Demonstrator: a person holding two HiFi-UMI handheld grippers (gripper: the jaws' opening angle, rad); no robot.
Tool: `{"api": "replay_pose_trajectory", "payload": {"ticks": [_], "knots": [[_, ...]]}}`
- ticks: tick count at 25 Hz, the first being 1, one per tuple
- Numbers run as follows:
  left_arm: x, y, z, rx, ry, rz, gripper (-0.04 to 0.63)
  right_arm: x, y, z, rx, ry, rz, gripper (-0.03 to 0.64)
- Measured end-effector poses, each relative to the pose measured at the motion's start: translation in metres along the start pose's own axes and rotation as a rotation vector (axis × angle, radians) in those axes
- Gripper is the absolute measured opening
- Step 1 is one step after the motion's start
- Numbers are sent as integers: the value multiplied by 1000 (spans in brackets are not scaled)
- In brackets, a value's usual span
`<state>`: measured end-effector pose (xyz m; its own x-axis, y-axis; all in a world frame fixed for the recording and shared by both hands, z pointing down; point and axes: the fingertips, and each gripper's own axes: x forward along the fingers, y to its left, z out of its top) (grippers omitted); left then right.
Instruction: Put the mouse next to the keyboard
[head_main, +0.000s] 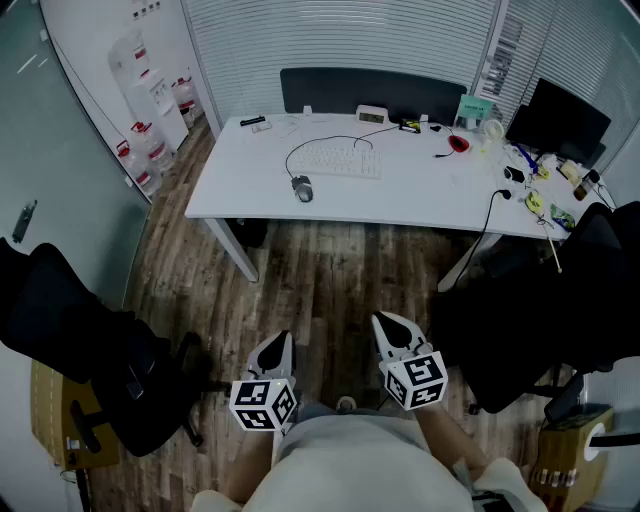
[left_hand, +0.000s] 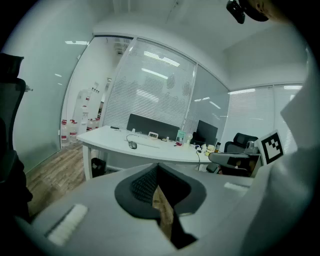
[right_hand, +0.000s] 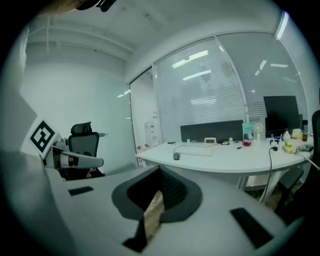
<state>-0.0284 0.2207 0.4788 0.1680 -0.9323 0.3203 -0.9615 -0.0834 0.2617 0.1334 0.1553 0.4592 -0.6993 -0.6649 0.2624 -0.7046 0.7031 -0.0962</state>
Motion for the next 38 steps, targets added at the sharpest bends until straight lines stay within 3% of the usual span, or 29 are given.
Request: {"api": "replay_pose_trajectory", "payload": {"ticks": [15, 22, 27, 29, 38], "knots": [[-18, -40, -10, 32, -18, -5, 11, -45, 2, -2, 17, -38, 41, 2], [-20, -42, -6, 30, -49, 4, 11, -43, 0, 2, 8, -42, 56, 2], [-21, -44, -7, 7, -50, -32, 12, -38, 0, 2, -11, -28, 56, 3], [-19, -44, -7, 14, -43, -36, 72, -37, -1, 2, -14, -20, 53, 94], [-11, -33, -1, 1, -55, -66, 257, -19, 0, -4, 1, 4, 83, 303]]}}
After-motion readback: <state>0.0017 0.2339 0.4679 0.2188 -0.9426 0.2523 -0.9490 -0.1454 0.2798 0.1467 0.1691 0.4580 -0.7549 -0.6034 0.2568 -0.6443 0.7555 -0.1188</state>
